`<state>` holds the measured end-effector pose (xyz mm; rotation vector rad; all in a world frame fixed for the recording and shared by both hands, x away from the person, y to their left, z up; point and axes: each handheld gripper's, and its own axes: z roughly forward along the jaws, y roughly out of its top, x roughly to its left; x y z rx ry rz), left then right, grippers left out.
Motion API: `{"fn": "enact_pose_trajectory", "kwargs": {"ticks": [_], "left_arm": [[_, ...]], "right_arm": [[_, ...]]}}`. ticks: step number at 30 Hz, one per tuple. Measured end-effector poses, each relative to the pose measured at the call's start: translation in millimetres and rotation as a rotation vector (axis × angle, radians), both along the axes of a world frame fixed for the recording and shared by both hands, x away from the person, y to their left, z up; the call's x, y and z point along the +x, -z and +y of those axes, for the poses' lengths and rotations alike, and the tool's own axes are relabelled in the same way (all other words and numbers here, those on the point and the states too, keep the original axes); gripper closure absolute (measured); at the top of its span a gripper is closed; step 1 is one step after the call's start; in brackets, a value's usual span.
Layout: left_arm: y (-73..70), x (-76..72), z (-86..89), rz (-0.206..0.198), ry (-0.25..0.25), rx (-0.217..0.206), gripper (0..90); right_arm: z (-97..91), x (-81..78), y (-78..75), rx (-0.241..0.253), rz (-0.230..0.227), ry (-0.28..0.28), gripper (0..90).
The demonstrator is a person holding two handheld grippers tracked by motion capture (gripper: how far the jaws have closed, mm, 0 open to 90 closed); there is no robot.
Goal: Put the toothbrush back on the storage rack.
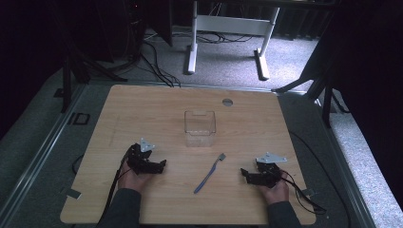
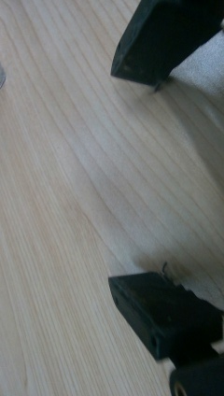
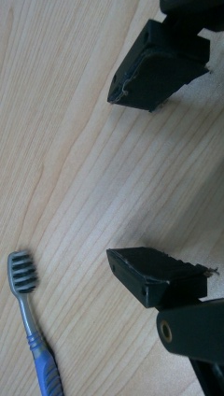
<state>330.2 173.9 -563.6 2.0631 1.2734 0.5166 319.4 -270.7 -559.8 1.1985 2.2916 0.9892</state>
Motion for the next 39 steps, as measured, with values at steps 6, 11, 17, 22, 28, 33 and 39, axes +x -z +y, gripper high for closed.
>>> {"fn": "enact_pose_trajectory", "kwargs": {"ticks": [6,11,17,22,28,33,39], "left_arm": [[-14.0,-1.5,-0.5,0.049,-0.055,0.024,38.2],[-25.5,-4.1,-8.2,0.05,-0.027,0.03,40.8],[-45.7,-6.2,-19.1,0.025,-0.004,0.016,42.7],[-58.4,-7.4,-26.1,0.003,0.011,0.006,44.2],[-81.5,-10.3,-35.1,-0.034,0.038,-0.026,44.5],[-93.1,-8.5,-39.4,-0.038,0.052,-0.036,44.6],[-104.1,-3.9,-50.9,-0.012,0.08,-0.024,44.9]], "right_arm": [[0.0,0.0,0.0,0.0,0.0,0.0,20.9],[-0.1,0.1,0.0,-0.001,-0.001,-0.001,20.9],[0.0,0.1,0.0,0.0,0.0,0.0,20.8],[0.0,0.1,0.0,0.0,0.001,-0.002,20.6],[-0.2,0.9,0.0,0.0,0.0,-0.011,20.6],[0.0,1.1,0.0,0.0,0.0,-0.011,20.6],[0.0,1.1,-0.1,0.0,0.001,-0.011,20.6]]}}
